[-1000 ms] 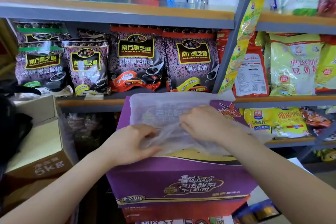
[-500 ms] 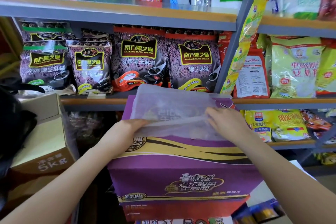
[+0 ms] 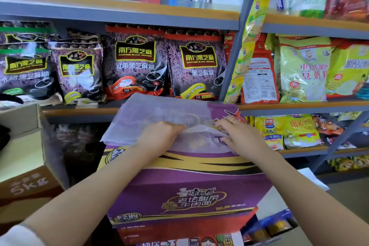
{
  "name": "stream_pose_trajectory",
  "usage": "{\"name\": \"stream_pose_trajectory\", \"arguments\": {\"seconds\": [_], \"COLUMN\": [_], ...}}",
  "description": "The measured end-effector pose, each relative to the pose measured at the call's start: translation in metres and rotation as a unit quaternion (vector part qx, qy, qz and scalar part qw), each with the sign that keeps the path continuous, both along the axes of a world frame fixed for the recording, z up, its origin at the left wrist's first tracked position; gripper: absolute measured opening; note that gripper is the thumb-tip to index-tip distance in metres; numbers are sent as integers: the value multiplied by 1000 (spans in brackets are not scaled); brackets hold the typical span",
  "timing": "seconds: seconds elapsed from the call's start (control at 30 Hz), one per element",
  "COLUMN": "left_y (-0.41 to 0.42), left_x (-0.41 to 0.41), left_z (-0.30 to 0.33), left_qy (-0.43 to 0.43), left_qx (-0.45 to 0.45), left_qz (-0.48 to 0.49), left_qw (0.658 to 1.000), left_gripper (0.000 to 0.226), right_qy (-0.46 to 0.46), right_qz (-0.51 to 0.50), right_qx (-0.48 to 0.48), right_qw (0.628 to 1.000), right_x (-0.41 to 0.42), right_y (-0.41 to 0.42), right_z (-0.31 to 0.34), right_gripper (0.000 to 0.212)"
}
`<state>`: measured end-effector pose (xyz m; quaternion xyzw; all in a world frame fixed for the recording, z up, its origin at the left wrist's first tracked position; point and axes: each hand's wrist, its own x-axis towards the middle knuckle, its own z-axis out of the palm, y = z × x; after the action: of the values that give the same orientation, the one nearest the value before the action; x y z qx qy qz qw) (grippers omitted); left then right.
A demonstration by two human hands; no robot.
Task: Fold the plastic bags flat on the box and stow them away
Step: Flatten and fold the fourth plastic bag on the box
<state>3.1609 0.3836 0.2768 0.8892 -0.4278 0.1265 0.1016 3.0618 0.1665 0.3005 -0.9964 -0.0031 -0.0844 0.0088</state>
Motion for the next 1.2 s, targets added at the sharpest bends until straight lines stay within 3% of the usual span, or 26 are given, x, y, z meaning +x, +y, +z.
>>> {"name": "stream_pose_trajectory", "arguments": {"seconds": [0.2, 0.3, 0.4, 0.5, 0.57, 0.67, 0.77, 0.87, 1.0, 1.2], "left_y": [12, 7, 0, -6, -5, 13, 42, 61, 62, 70], "left_x": [9, 2, -6, -15, -21, -23, -18, -13, -12, -8], "left_z": [-9, -12, -9, -10, -10, -13, -16, -14, -9, -1], "left_qy": [-55, -22, -28, -26, 30, 148, 161, 172, 165, 144], "left_qx": [-8, -47, -48, -53, -54, -57, -29, 50, 86, 56], "left_qz": [15, -16, -40, -76, -91, -36, 45, 76, 68, 60], "left_qw": [998, 999, 998, 995, 994, 987, 985, 981, 980, 986], "left_gripper": [31, 19, 32, 33, 43, 83, 114, 119, 122, 126], "right_qy": [6, 40, 58, 82, 116, 158, 176, 163, 94, 46], "right_qz": [-69, -95, 9, 139, 152, 140, 95, 65, 136, 188], "right_qx": [43, 29, -10, 20, 43, 18, 20, 23, 3, -79], "right_qw": [997, 994, 998, 987, 981, 977, 980, 984, 986, 978], "right_x": [-19, -19, -17, -7, 3, 10, 9, 10, 12, 21], "right_y": [-48, -50, -28, 13, 27, 22, 2, -4, 28, 47], "right_z": [-10, -6, 8, 12, 3, -14, -23, -19, -5, 2], "right_gripper": [26, 33, 60, 60, 62, 63, 75, 99, 68, 33]}}
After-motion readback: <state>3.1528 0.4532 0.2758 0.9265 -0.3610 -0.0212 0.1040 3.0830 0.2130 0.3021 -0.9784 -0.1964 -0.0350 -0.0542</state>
